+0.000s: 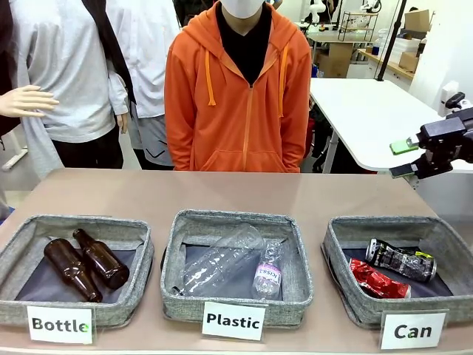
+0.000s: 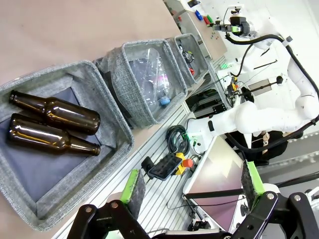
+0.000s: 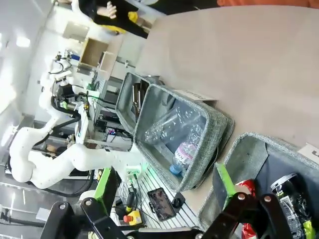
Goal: Sort the can waste into the basket.
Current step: Pick up the can waste from the table and place it in the right Fabric basket.
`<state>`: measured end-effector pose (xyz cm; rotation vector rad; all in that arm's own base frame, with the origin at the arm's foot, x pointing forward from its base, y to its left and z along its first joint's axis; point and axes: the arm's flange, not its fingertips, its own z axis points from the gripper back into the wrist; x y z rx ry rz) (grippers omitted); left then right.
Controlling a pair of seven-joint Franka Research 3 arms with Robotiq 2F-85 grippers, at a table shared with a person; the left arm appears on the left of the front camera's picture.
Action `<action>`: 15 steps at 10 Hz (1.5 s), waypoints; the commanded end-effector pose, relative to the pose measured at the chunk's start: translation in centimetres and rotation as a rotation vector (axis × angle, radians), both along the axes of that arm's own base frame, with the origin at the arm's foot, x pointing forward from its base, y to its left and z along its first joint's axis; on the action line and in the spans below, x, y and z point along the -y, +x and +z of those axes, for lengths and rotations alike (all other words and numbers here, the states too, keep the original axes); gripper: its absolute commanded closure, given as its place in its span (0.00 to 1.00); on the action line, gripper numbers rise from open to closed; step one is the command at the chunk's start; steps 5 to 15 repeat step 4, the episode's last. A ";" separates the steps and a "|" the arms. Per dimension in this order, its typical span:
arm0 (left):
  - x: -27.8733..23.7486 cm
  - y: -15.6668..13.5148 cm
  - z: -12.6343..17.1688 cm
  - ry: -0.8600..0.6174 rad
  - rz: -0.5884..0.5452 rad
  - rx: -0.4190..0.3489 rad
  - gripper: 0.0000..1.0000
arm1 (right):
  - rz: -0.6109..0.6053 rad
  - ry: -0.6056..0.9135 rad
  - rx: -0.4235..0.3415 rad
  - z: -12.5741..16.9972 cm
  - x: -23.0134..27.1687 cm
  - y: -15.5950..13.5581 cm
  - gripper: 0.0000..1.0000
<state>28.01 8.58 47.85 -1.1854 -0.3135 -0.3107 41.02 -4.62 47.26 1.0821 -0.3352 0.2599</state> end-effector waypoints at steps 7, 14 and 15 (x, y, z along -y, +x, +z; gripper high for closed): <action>-0.1 -0.2 0.2 -0.004 -0.008 -0.004 0.00 | 0.011 0.007 0.019 0.1 0.5 -0.2 0.00; -0.1 -0.2 0.2 -0.004 -0.008 -0.004 0.00 | 0.011 0.007 0.019 0.1 0.5 -0.2 0.00; -0.1 -0.2 0.2 -0.004 -0.008 -0.004 0.00 | 0.011 0.007 0.019 0.1 0.5 -0.2 0.00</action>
